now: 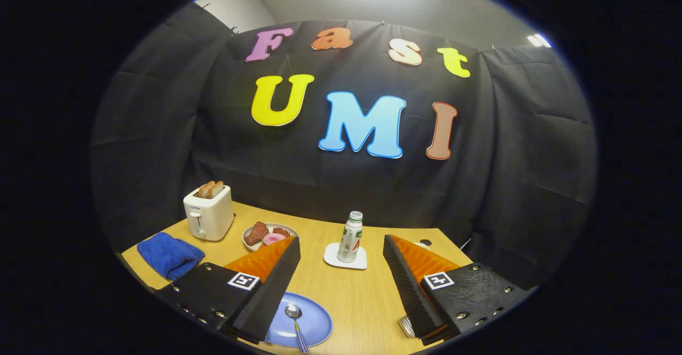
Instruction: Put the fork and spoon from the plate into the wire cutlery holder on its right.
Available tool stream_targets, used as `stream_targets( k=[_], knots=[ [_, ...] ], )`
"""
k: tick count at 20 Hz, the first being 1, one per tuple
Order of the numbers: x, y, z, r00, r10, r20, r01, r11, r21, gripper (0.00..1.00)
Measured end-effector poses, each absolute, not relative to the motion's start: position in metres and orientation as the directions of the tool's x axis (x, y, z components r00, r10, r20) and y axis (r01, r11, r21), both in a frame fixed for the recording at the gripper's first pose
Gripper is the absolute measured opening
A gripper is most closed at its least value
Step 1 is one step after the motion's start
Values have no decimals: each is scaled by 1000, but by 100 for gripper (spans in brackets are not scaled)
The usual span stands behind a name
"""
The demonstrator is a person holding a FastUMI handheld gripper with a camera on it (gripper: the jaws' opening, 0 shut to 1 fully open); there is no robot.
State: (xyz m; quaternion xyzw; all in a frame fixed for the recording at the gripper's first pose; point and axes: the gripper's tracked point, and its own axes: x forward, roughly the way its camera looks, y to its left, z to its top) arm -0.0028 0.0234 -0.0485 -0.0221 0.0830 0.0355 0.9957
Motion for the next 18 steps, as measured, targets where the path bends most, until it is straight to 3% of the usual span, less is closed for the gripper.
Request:
stream_targets(
  k=[11, 18],
  knots=[
    [-11, 55, -119, 900, 174, -400, -212, 976, -51, 96],
    [-27, 81, -197, 720, 231, -654, -356, 932, -63, 95]
  ],
)
